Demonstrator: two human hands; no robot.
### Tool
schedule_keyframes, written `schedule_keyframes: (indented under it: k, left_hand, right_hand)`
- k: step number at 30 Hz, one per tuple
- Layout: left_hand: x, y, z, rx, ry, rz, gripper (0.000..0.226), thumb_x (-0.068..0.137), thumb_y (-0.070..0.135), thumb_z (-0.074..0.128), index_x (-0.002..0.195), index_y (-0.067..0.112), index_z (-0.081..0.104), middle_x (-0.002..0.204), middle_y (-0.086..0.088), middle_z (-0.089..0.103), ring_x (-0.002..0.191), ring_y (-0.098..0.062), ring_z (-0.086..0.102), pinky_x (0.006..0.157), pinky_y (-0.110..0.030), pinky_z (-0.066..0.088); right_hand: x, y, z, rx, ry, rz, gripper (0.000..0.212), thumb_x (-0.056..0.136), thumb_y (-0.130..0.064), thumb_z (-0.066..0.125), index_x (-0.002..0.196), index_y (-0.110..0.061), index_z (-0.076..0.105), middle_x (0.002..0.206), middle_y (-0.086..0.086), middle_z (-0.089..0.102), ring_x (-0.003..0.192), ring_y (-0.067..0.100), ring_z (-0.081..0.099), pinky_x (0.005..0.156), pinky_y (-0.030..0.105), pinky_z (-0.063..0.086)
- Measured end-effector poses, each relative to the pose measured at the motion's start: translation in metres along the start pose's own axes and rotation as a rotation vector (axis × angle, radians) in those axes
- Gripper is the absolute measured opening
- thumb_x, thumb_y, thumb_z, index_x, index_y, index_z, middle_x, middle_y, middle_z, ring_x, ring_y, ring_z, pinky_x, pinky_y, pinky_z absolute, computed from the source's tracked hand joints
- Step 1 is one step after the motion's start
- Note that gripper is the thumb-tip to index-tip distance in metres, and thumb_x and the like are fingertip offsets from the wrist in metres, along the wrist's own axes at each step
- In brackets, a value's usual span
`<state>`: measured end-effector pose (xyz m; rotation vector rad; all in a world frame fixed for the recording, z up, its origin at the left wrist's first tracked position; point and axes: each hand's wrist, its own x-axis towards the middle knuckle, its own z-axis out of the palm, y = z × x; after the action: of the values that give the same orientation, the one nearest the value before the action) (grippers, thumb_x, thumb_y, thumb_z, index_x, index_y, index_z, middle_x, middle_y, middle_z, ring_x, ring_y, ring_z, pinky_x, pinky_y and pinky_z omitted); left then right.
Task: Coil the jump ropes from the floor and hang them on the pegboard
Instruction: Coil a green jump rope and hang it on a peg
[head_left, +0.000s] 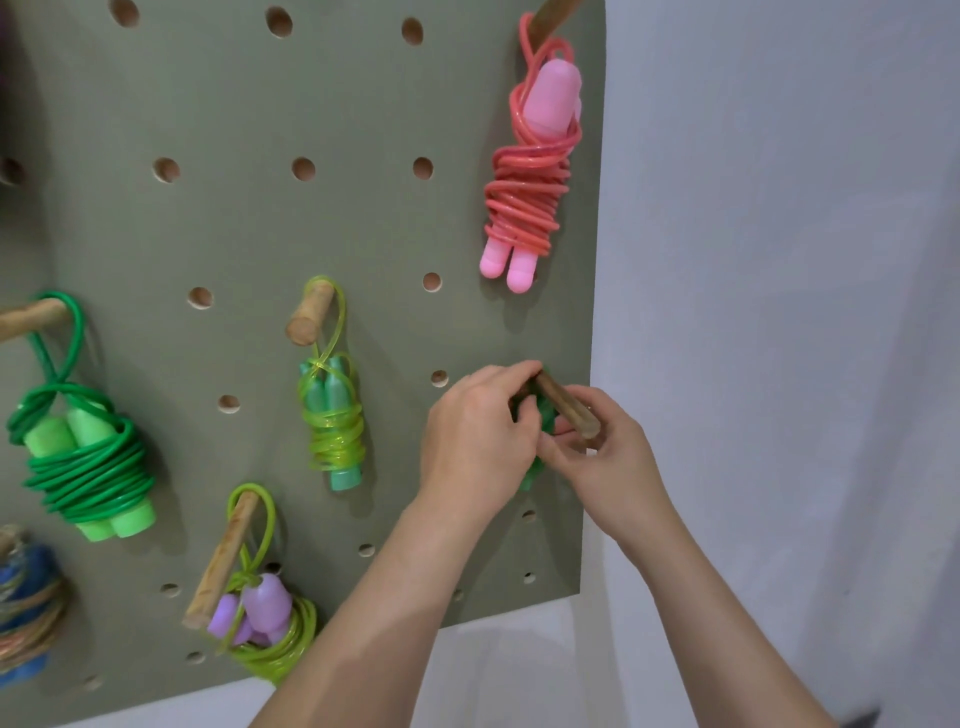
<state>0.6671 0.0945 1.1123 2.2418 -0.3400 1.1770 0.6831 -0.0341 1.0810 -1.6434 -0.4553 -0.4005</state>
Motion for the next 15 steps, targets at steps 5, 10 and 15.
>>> schedule_keyframes:
  k: [5, 10, 15]
  left_hand:
    - [0.0, -0.001, -0.004, 0.051, -0.105, -0.006, 0.049, 0.082, 0.009, 0.052, 0.128, 0.025, 0.059, 0.111, 0.008, 0.066, 0.096, -0.021, 0.056, 0.085, -0.037, 0.048]
    - [-0.002, 0.001, -0.004, 0.163, -0.201, -0.028, 0.053, 0.089, 0.016, 0.043, 0.141, 0.029, 0.042, 0.117, 0.007, 0.054, 0.106, -0.018, 0.045, 0.083, -0.041, 0.048]
    - [-0.023, -0.004, -0.015, 0.001, -0.367, -0.117, 0.055, 0.096, 0.024, 0.042, 0.148, 0.033, 0.025, 0.124, 0.005, 0.046, 0.115, -0.015, 0.042, 0.098, -0.034, 0.04]
  right_hand:
    - [0.005, -0.006, 0.009, -0.205, 0.056, -0.012, 0.029, 0.078, -0.028, 0.074, 0.098, -0.026, 0.052, 0.076, -0.009, 0.059, 0.062, 0.0, 0.054, 0.057, 0.014, 0.044]
    - [0.004, -0.006, 0.013, -0.089, 0.038, 0.077, 0.028, 0.078, -0.02, 0.071, 0.099, -0.024, 0.052, 0.073, -0.011, 0.056, 0.059, 0.0, 0.051, 0.062, 0.024, 0.043]
    - [-0.01, -0.005, 0.018, 0.074, 0.061, 0.159, 0.029, 0.082, -0.019, 0.071, 0.103, -0.029, 0.053, 0.077, -0.016, 0.059, 0.068, 0.001, 0.06, 0.071, 0.032, 0.054]
